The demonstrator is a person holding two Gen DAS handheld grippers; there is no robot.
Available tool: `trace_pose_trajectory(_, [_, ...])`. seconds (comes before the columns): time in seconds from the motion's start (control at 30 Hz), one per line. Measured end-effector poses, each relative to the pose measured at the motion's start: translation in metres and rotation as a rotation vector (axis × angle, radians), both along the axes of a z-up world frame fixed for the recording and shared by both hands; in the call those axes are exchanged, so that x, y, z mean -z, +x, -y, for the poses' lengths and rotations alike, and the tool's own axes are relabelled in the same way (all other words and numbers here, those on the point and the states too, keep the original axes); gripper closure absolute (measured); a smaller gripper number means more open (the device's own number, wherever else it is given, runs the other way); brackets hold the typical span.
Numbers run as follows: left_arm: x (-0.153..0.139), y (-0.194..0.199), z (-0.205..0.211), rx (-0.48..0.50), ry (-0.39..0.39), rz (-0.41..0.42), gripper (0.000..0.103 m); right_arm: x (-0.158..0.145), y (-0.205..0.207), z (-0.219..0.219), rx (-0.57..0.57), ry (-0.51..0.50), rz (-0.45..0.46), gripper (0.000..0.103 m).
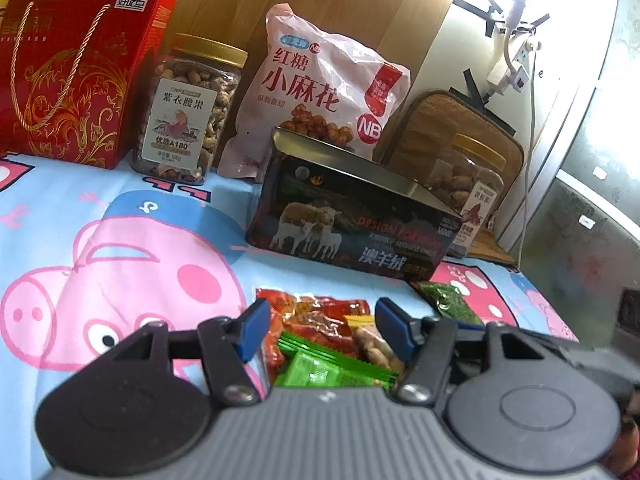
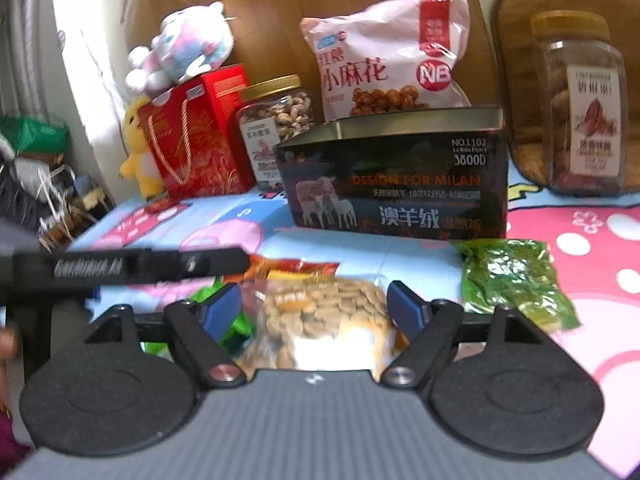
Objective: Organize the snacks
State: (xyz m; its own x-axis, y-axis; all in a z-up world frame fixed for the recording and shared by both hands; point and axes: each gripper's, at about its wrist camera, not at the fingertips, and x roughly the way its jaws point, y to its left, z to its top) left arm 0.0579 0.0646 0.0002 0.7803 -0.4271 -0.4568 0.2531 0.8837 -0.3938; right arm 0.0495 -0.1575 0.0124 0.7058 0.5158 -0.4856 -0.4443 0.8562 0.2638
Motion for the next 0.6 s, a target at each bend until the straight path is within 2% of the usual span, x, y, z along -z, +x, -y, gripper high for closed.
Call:
trace_pose_trajectory(0.07, [0.0,0.001,-0.003,-0.001,-0.019,-0.004,0.044,-0.001,-0.013,-0.001,-0.016,-0.041,0.022,0.02])
trace_pose_trajectory(0.23, [-0.002,-0.002,-0.008,0.012,-0.063,0.009,0.044,0.002,-0.053,-0.008,-0.04,-0.215,0.104,0.017])
trace_pose_trajectory(0.33, [-0.007,-0.007,-0.007,0.052,-0.104,0.026,0.044,0.006,-0.065,-0.01,-0.045,-0.271,0.099,0.018])
trace_pose_trajectory(0.5, [-0.015,-0.007,0.003,0.143,-0.16,-0.013,0.044,0.005,-0.063,0.004,0.012,-0.247,0.078,0.018])
trace_pose_trajectory(0.6, [-0.013,0.002,0.018,0.179,-0.13,-0.079,0.044,0.007,-0.059,0.008,0.043,-0.246,0.061,0.017])
